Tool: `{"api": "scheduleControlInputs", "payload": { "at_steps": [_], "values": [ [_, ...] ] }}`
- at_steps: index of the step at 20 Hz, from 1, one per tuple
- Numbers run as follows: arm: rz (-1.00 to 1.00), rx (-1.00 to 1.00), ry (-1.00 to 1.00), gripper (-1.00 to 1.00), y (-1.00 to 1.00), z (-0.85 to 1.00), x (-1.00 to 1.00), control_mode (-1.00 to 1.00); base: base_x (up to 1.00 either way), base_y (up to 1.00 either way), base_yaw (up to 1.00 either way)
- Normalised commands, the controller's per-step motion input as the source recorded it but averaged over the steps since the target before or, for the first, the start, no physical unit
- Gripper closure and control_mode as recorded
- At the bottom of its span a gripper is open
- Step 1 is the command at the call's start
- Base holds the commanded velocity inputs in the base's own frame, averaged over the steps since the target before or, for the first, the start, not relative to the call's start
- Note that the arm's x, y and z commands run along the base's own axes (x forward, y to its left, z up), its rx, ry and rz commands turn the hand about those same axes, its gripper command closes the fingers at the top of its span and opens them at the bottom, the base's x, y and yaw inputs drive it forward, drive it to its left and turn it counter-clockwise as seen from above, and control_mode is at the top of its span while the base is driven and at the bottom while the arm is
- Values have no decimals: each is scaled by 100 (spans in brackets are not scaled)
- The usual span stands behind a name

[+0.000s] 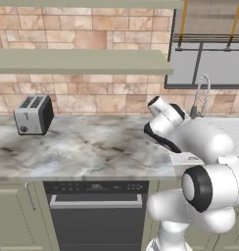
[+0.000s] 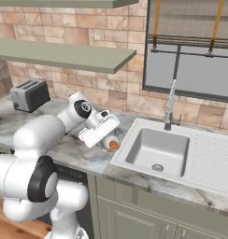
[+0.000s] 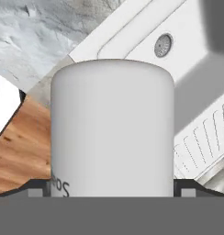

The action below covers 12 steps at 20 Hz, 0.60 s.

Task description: Restock the sink supplies by placing the sponge and soap dispenser on the counter and next to the sink. Make sure the soap dispenser is upright.

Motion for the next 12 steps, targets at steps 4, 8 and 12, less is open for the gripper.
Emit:
{"api": "scheduleControlInputs", "payload": {
  "at_steps": [4,8,12],
  "values": [
    [19,-21,43,100,21,0,92,-100,0,0,0],
    [10,-12,12,100,2,-33,5,-100,0,0,0],
    [9,-9,13,100,10,-33,34,-100,0,0,0]
  ]
}}
